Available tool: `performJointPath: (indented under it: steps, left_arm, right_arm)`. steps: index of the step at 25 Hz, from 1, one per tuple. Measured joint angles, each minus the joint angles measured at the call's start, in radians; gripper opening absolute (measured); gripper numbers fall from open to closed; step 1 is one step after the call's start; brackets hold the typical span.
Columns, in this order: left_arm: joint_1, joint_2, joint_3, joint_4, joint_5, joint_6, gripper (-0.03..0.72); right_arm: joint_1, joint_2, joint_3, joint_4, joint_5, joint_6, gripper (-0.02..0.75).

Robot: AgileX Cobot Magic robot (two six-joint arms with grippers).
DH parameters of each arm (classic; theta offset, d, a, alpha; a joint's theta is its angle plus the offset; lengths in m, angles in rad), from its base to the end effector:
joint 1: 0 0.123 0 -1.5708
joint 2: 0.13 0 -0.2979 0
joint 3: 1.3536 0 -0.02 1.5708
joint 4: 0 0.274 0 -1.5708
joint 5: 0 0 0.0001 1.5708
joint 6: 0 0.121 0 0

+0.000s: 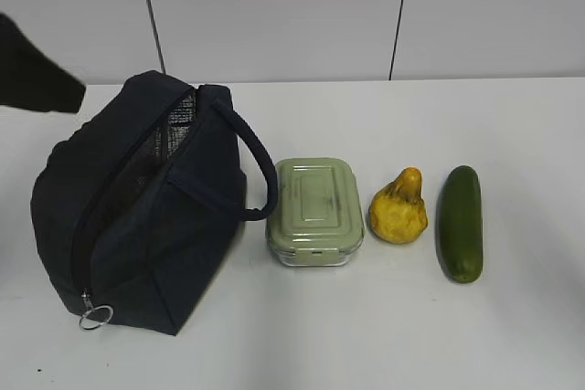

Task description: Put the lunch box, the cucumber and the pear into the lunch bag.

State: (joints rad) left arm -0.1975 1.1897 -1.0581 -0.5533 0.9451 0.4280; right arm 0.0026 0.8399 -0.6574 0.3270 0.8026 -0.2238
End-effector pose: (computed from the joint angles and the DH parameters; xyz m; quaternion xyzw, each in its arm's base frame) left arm 0.2523 -0.1031 0.3328 0.1981 0.9046 -0.2245 0.3035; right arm 0.1819 0.0284 0.2725 -0.0375 0.9331 0.1110 0.3401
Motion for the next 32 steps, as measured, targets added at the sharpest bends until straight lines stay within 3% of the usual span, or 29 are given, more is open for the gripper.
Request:
performJointPath:
  steps: [3, 5, 12, 17, 32]
  left_arm:
    - [0.093, 0.076, -0.054, -0.226, 0.031, 0.085, 0.246]
    - [0.138, 0.098, -0.062, -0.271, 0.039, 0.106, 0.246]
    - [0.17, 0.105, -0.065, -0.028, 0.148, 0.089, 0.246]
    - [0.171, 0.118, -0.059, 0.079, 0.171, 0.046, 0.247]
    - [0.172, 0.195, 0.004, 0.058, 0.163, 0.052, 0.247]
  right_arm:
    - [0.0, 0.048, -0.002, 0.002, -0.002, -0.02, 0.505]
    - [0.0, 0.111, -0.002, 0.006, -0.004, -0.032, 0.503]
    - [0.0, 0.278, -0.049, 0.007, -0.045, -0.08, 0.503]
    - [0.0, 0.374, -0.133, 0.015, -0.045, -0.092, 0.503]
    - [0.0, 0.495, -0.258, 0.033, -0.016, -0.094, 0.503]
